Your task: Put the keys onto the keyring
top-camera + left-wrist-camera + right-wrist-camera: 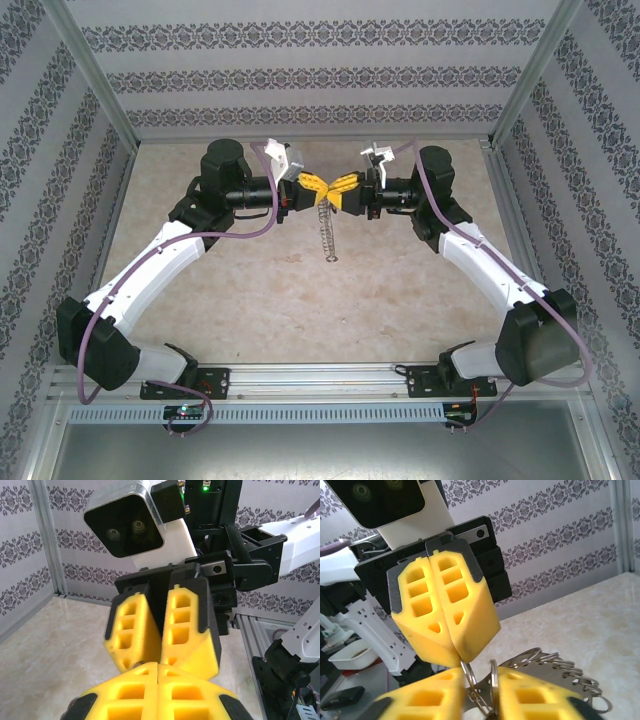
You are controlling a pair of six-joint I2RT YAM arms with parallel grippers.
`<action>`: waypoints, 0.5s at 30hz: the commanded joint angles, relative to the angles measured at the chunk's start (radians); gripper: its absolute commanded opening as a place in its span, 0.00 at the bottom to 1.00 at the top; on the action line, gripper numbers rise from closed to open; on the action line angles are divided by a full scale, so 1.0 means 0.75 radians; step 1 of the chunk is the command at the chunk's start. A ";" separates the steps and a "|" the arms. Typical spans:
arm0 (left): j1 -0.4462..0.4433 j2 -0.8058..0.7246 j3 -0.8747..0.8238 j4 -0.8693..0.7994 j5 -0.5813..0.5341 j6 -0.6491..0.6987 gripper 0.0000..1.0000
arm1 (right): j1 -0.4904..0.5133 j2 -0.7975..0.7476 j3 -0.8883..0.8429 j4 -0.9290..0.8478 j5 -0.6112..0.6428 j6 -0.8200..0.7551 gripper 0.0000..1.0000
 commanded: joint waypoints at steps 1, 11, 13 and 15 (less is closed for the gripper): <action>-0.027 -0.008 0.034 0.093 0.049 -0.008 0.00 | 0.015 0.009 0.042 0.060 -0.023 -0.019 0.09; -0.028 -0.014 0.016 0.110 -0.019 -0.034 0.00 | -0.002 -0.004 0.047 0.041 0.008 0.009 0.00; -0.026 -0.032 0.005 0.108 -0.075 -0.030 0.02 | -0.016 -0.003 0.049 0.037 0.011 0.029 0.00; -0.023 -0.061 -0.005 0.095 -0.132 -0.011 0.12 | -0.034 -0.003 0.056 0.007 0.006 0.033 0.00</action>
